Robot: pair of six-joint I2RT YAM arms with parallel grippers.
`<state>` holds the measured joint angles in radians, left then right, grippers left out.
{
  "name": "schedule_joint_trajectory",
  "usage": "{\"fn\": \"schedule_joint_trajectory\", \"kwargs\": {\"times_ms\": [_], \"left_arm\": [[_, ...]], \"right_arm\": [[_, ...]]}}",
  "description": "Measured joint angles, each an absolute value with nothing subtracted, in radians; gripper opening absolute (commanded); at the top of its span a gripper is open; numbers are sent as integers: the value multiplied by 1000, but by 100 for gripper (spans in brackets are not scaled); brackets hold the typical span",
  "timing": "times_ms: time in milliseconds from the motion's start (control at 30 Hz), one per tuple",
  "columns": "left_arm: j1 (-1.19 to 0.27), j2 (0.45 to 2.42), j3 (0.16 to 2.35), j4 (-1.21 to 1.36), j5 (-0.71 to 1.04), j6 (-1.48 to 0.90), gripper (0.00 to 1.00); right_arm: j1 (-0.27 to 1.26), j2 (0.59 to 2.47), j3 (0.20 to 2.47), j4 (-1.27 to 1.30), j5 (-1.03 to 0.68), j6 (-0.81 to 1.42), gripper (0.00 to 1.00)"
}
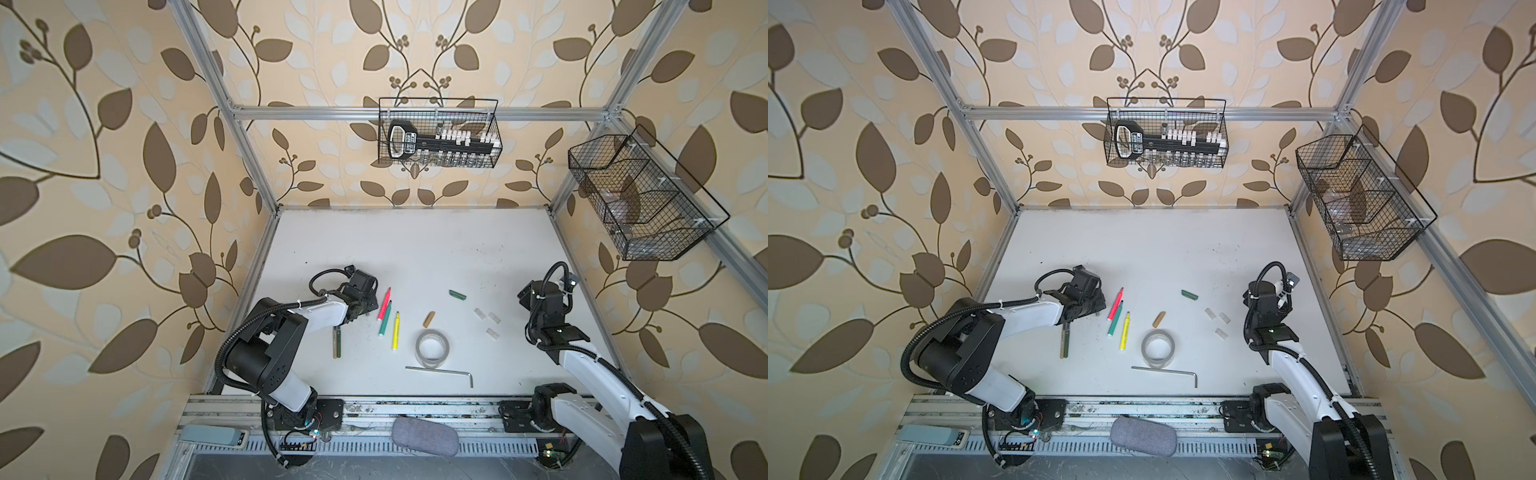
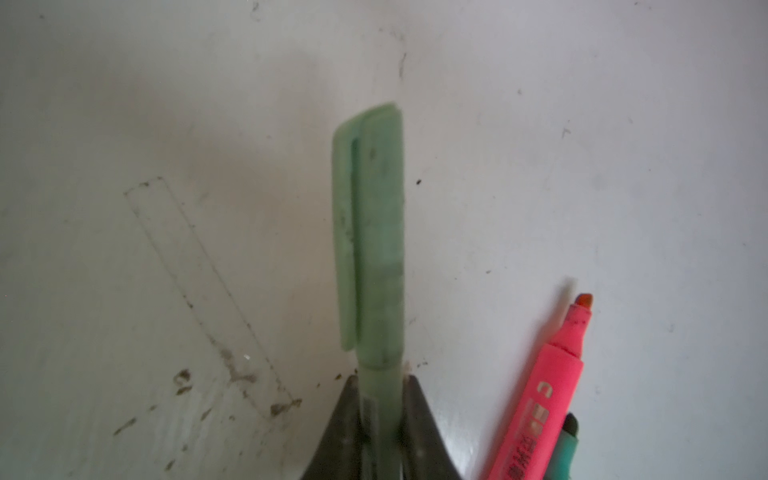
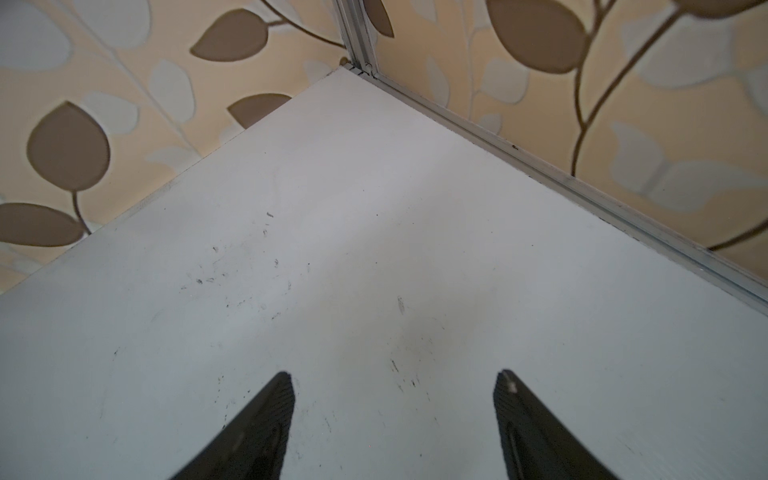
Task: Insert the pens into the pen caps
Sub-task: 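Lower the capped pen with the left gripper and lay it on the table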
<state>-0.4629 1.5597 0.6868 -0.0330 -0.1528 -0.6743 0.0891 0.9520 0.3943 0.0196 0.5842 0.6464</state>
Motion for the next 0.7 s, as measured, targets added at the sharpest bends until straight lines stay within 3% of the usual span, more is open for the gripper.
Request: {"fn": "schedule_joint_trajectory", "kwargs": {"times_ms": [200,367,700], "left_arm": [[-463,1501,668,-52,-133,-657,35],[-463,1272,598,-113,-188,-665,32],[-463,914,513,-357,-344,-802,37]], "right_arm": [[89,952,394,22,584,646,76],[89,952,394,26,584,646,77],[89,952,394,28,584,646,77]]}}
